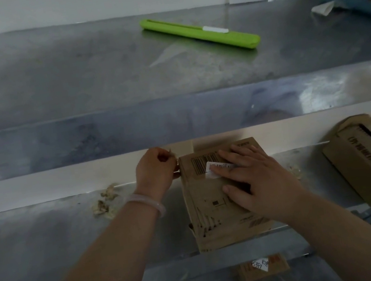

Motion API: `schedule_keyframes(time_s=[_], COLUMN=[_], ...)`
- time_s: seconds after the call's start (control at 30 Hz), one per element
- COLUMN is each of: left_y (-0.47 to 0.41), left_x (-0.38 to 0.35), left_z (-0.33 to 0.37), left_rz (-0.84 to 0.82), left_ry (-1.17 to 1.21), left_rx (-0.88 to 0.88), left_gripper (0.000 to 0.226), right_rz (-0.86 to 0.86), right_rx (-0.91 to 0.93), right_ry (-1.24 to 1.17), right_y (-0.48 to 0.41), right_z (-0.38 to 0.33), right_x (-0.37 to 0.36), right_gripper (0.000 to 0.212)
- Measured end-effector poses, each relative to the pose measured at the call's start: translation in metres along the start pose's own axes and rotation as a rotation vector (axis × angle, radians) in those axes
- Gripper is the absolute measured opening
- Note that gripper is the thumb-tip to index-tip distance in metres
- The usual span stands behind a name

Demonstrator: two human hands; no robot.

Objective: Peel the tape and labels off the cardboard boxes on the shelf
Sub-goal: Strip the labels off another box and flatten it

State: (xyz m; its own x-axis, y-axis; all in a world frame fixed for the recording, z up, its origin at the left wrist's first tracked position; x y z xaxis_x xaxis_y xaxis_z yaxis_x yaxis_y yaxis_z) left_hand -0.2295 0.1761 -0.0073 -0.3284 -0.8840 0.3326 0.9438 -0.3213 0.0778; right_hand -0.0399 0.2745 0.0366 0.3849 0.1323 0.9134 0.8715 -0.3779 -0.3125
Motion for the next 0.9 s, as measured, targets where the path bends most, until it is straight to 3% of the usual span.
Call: schedule_keyframes(time_s=[0.17, 0.33, 0.6, 0.77, 0.9], left_y=[0.007, 0.013, 0.019, 0.013, 0.007], left_x=[-0.002, -0.006, -0.017, -0.012, -0.007], left_z=[0.001, -0.022, -0.03, -0.031, -0.029], left_rz=[-0.024, -0.143, -0.491, -0.385, -0.223], left_ry=[-0.013, 0.328, 0.319, 0.296, 0.132], left_rx=[-0.127, 0.157, 0.346, 0.33, 0.199], left_gripper=[0.021, 0.016, 0.025, 0.013, 0.011], right_rz=[0.004, 0.024, 0.043, 0.07, 0.061], right_rx=[-0.002, 0.012, 0.067, 0.085, 0.092], right_ry=[0.001, -0.013, -0.048, -0.097, -0.081], right_y=[0.001, 0.003, 0.005, 0.005, 0.004], right_z=[0.002, 0.002, -0.002, -0.004, -0.004], right_x=[0.0, 0.0, 0.004, 0.006, 0.005], right_gripper=[0.055, 0.052, 0.05, 0.047, 0.049])
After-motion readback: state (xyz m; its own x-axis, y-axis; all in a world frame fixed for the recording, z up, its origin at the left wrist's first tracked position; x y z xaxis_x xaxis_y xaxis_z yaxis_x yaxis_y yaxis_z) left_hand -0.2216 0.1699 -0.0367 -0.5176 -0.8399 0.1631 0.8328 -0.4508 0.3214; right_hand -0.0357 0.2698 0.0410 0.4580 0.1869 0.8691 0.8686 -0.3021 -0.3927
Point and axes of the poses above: each hand's wrist, its own y-axis away from the middle knuckle, its own x-axis out of the back of the hand, z = x × y, the point moved 9 cm from there along -y, towards the middle knuckle, and after that the axes turned 12 degrees about z, right-handed, at the moved point
